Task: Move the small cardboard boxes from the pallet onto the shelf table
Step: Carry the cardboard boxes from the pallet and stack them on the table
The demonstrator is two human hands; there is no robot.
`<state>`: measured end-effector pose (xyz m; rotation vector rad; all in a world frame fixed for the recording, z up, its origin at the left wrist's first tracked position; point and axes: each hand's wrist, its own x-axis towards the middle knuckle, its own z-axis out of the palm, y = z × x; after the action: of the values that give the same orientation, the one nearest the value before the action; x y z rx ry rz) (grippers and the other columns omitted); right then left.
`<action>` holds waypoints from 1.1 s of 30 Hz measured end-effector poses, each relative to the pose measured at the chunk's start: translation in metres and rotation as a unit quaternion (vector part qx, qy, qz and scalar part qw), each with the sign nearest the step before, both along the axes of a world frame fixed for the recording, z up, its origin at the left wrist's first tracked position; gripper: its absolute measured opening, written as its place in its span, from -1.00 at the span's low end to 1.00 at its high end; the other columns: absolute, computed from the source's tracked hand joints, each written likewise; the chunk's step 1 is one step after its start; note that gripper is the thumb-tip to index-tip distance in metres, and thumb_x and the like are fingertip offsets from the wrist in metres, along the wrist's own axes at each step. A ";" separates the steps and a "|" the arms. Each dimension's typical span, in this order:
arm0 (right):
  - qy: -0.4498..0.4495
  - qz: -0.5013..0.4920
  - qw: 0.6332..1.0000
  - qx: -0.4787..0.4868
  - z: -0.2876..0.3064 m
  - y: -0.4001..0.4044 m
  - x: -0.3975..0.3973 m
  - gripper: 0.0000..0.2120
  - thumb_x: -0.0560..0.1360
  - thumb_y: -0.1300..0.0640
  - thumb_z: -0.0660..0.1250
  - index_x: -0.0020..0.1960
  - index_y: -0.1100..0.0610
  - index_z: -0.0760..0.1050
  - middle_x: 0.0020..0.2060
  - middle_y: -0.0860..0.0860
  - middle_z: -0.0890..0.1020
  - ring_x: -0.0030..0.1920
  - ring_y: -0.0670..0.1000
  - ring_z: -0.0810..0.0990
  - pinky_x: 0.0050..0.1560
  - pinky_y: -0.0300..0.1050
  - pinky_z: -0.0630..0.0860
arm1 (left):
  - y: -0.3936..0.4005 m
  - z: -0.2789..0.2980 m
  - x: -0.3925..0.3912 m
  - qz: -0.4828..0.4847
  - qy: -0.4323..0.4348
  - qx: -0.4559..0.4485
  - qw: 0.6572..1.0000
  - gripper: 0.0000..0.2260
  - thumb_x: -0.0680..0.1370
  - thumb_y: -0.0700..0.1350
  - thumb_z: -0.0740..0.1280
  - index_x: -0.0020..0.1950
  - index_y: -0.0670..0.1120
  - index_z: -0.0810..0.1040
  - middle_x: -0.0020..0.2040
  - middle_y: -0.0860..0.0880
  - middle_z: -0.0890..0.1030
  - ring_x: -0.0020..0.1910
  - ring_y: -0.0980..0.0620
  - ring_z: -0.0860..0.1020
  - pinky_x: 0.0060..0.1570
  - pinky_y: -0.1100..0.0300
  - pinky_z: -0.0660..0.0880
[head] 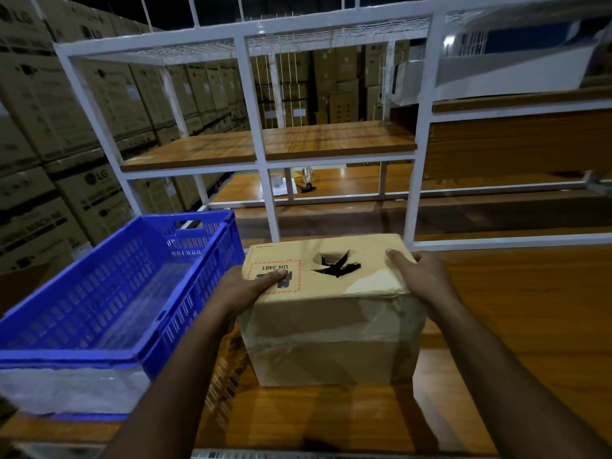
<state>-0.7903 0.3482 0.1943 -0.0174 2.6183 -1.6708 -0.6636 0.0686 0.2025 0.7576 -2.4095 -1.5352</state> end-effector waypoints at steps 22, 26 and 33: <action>0.367 0.308 0.867 0.140 0.112 -0.051 0.036 -0.20 0.41 0.03 0.56 0.55 0.04 0.28 0.48 -0.02 0.39 0.44 -0.04 0.35 0.34 -0.27 0.26 | 0.029 -0.071 0.009 0.065 0.020 0.294 0.953 -0.50 0.59 0.33 0.20 0.23 -0.02 0.63 0.03 -0.13 0.75 0.01 -0.12 0.72 -0.03 -0.02 0.64; 0.420 0.294 0.837 0.191 0.097 -0.079 0.053 -0.24 0.43 -0.07 0.52 0.54 0.06 0.31 0.48 -0.02 0.41 0.45 -0.03 0.36 0.41 -0.16 0.27 | 0.000 -0.095 0.001 0.092 0.058 0.192 0.975 -0.33 0.50 0.52 0.15 0.36 0.08 0.57 0.23 -0.06 0.68 0.16 -0.06 0.67 0.17 -0.12 0.60; 0.469 0.310 0.796 0.224 0.067 -0.109 0.073 -0.28 0.43 -0.11 0.50 0.50 0.04 0.35 0.48 -0.03 0.41 0.50 -0.04 0.30 0.47 -0.07 0.24 | 0.040 -0.009 0.018 0.043 0.318 0.025 0.947 -0.31 0.55 0.48 0.01 0.58 0.16 0.26 0.54 0.05 0.39 0.47 0.10 0.42 0.34 0.03 0.45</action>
<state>-0.7171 0.2395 0.2610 -1.8791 2.9163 -0.8463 -0.6455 0.1087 0.1938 0.2935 -1.8416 -1.5127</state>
